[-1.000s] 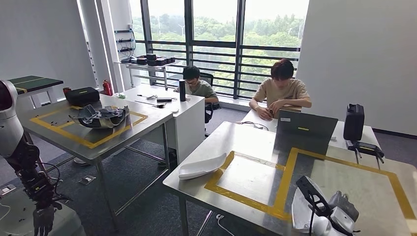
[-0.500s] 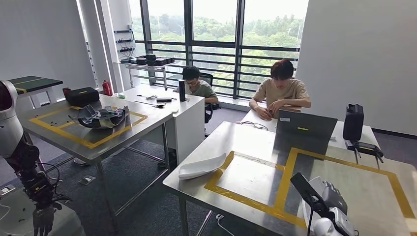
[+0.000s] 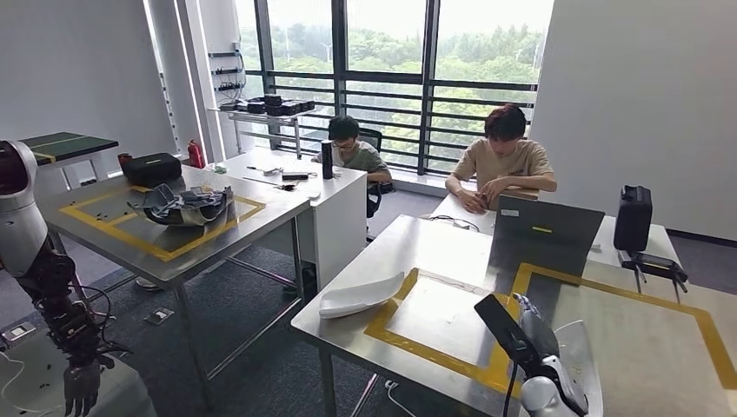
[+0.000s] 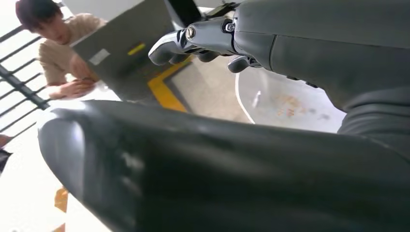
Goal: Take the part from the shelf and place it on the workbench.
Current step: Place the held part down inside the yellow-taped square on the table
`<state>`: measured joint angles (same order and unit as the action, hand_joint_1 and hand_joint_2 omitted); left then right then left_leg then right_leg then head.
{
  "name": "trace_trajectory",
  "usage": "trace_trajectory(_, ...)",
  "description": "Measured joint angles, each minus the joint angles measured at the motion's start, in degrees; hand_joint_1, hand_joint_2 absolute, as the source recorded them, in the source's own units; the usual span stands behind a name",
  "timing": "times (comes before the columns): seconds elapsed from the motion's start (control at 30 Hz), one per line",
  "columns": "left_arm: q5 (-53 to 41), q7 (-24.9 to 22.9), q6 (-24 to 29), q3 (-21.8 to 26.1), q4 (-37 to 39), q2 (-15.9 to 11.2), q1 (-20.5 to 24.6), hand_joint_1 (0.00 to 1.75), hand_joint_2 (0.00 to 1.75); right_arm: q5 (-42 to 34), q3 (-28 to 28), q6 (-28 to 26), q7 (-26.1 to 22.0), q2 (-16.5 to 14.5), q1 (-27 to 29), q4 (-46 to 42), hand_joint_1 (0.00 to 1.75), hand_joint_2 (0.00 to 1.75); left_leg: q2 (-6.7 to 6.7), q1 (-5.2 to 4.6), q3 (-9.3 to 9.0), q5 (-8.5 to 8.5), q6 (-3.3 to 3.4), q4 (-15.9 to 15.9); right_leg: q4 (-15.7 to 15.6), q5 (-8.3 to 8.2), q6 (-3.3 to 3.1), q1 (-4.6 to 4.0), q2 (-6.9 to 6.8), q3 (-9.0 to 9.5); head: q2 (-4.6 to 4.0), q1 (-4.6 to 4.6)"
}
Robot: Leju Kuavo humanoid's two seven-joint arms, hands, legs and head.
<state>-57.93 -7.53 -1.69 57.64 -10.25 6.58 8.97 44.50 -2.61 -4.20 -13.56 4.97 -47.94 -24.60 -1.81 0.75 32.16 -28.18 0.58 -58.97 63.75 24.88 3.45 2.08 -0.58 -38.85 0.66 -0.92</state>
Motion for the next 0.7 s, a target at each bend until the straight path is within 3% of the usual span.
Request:
trace_trajectory(0.07, 0.8, 0.61, 0.29, 0.57, 0.0, -0.21, -0.24, 0.0, 0.0, -0.62, -0.38, 1.04, -2.3, -1.47, 0.17, -1.26, 0.0, 0.0, -0.09, -0.04, 0.24, -0.6, -0.97, -0.64, -3.15, -0.74, -0.64, -0.13, 0.13, 1.63, 0.01, -0.06)
trace_trajectory(0.17, 1.77, 1.75, 0.51, 1.57, 0.03, -0.3, -0.76, 0.0, 0.0, -2.55, -2.5, 2.16, -3.08, -4.44, 0.49, -4.82, 0.0, 0.0, -0.25, 0.04, 0.05, -1.11, -2.03, -1.13, -3.23, -0.13, -2.68, -0.39, 0.88, 1.38, 0.01, -0.14)
trace_trajectory(0.23, 1.88, 2.17, 0.5, 2.04, 0.06, -0.29, -1.07, 0.0, 0.0, -4.42, -4.63, 2.82, -2.77, -6.1, 0.56, -7.55, 0.0, 0.0, 0.41, 0.26, 1.19, -3.3, -2.48, -3.75, -3.42, -0.3, -3.69, -0.53, 1.03, 1.18, 0.01, -0.13)
trace_trajectory(0.33, 1.8, 2.58, 0.3, 2.34, 0.16, -0.24, -1.56, 0.0, 0.0, -6.69, -7.9, 3.52, -2.35, -7.87, 0.95, -10.98, 0.0, 0.0, 1.42, 0.18, 5.55, -8.67, -2.37, -14.12, -3.58, -0.58, -4.65, -1.18, 1.07, 0.84, 0.01, -0.13)
trace_trajectory(0.37, 1.7, 2.68, 0.1, 2.4, 0.17, -0.26, -1.72, 0.0, 0.0, -7.32, -8.91, 3.68, -2.27, -8.28, 1.38, -12.14, 0.0, 0.0, 1.5, 0.1, 6.44, -9.22, -2.18, -16.43, -3.58, -0.7, -4.84, -1.46, 0.97, 0.72, 0.01, -0.13)
trace_trajectory(0.4, 1.59, 2.74, -0.15, 2.47, 0.17, -0.28, -1.82, 0.0, 0.0, -8.02, -9.89, 3.84, -2.23, -8.55, 2.0, -13.45, 0.0, 0.0, 1.54, -0.03, 6.37, -8.69, -1.92, -16.67, -3.58, -0.82, -4.98, -1.71, 0.85, 0.62, 0.0, -0.13)
trace_trajectory(0.43, 1.48, 2.77, -0.38, 2.54, 0.17, -0.3, -1.88, 0.0, 0.0, -8.71, -10.87, 4.11, -2.24, -8.69, 2.74, -14.93, 0.0, 0.0, 1.48, -0.19, 5.19, -7.26, -1.58, -14.69, -3.58, -0.96, -5.07, -1.92, 0.66, 0.53, 0.0, -0.13)
trace_trajectory(0.5, 1.37, 2.74, -0.63, 2.64, 0.17, -0.34, -1.83, 0.0, 0.0, -9.87, -12.88, 4.64, -2.44, -8.74, 4.17, -18.0, 0.0, 0.0, 0.52, -0.66, 0.86, -4.22, -0.82, -6.93, -3.55, -1.25, -5.02, -2.26, 0.2, 0.39, 0.0, -0.13)
trace_trajectory(0.57, 1.31, 2.73, -0.74, 2.69, 0.17, -0.37, -1.72, 0.0, 0.0, -10.39, -14.73, 4.95, -2.89, -8.66, 5.24, -20.42, 0.0, 0.0, -0.55, -1.18, -1.72, -2.88, -0.41, -1.87, -3.51, -1.53, -4.63, -2.41, -0.34, 0.35, 0.01, -0.13)
trace_trajectory(0.7, 1.17, 2.74, -0.78, 2.99, 0.15, -0.47, -1.8, 0.0, 0.0, -10.38, -18.1, 5.1, -3.32, -8.49, 6.83, -23.51, 0.0, 0.0, 0.36, -1.24, -1.45, -1.84, 0.63, -0.37, -3.34, -1.57, -3.26, -2.24, -1.17, 0.15, 0.01, -0.14)
